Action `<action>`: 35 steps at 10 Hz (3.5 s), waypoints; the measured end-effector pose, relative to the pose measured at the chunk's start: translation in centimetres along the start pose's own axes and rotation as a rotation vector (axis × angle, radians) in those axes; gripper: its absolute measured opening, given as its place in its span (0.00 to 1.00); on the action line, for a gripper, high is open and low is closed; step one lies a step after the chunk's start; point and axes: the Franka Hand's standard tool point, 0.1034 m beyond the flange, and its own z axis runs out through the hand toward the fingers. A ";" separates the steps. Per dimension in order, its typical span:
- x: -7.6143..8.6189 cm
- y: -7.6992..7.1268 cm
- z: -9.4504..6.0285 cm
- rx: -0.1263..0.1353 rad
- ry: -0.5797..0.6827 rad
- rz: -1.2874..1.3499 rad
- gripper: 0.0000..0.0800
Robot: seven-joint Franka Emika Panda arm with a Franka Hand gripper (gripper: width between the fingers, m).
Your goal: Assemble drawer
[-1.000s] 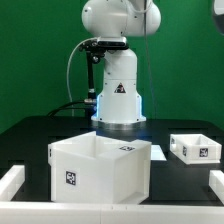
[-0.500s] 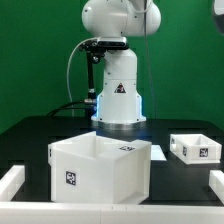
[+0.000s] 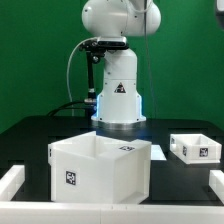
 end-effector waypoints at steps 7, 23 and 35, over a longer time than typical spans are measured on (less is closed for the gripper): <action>-5.1 2.6 -1.7 0.004 -0.018 0.020 0.81; -12.6 0.6 1.9 0.072 -0.186 0.048 0.81; -14.4 -4.5 3.7 0.183 -0.765 -0.082 0.81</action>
Offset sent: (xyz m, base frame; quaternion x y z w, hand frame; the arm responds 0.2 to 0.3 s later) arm 0.0152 -0.0161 0.0265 0.0262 0.0263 0.0968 0.9946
